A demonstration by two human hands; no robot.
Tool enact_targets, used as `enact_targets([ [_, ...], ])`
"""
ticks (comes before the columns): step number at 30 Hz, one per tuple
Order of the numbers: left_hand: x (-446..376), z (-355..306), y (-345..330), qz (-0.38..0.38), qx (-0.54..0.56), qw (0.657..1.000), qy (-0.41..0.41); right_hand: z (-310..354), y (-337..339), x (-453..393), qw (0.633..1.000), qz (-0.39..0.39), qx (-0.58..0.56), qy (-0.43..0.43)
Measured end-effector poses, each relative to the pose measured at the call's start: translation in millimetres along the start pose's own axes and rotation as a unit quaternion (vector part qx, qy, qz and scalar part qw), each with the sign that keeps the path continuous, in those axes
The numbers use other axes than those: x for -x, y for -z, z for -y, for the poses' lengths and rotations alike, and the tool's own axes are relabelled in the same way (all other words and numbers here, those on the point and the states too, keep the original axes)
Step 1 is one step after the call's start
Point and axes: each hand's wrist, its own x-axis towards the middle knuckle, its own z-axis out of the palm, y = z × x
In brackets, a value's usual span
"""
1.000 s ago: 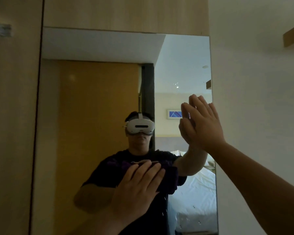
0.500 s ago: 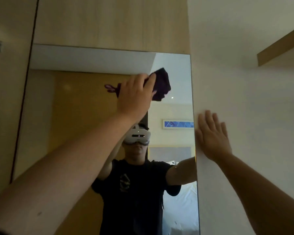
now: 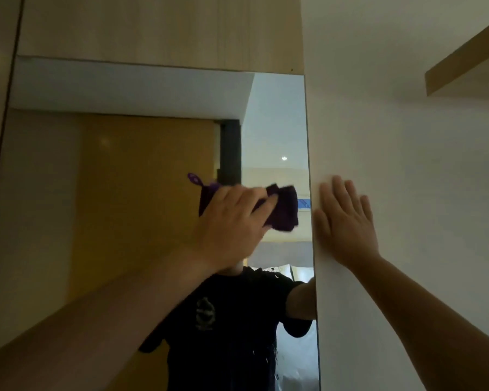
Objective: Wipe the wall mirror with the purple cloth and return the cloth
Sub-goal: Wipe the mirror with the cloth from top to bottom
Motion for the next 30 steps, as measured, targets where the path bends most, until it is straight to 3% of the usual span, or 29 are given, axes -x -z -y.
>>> enact_targets([
  [3, 90, -60, -6, 0.006, 0.003, 0.999, -0.036, -2, 2, 0, 1.0, -0.002, -0.006, 0.007],
  [6, 151, -104, -16, 0.059, 0.025, 0.997, -0.047, 0, 5, -1, 1.0, -0.003, -0.018, -0.002],
  [11, 157, -108, 0, 0.073, 0.043, 0.994, -0.067, 4, 17, 0, 0.999, 0.038, -0.031, -0.005],
  [15, 99, -77, 2, -0.001, 0.067, 0.998, 0.016, -8, 23, 12, 0.999, 0.053, -0.005, 0.001],
  [18, -1, -17, -3, -0.065, 0.03, 0.993, 0.097, -10, 17, 17, 0.997, 0.068, 0.021, 0.007],
  [21, -111, 40, -3, -0.073, -0.037, 0.987, 0.139, -13, 14, 15, 0.997, 0.072, 0.025, 0.011],
  [25, -182, 58, -14, -0.004, -0.086, 0.99, 0.116, -26, 13, 15, 0.996, 0.059, 0.041, 0.048],
  [30, -133, 15, -26, -0.046, -0.046, 0.997, 0.032, -35, 9, 15, 0.997, 0.036, 0.043, 0.057],
])
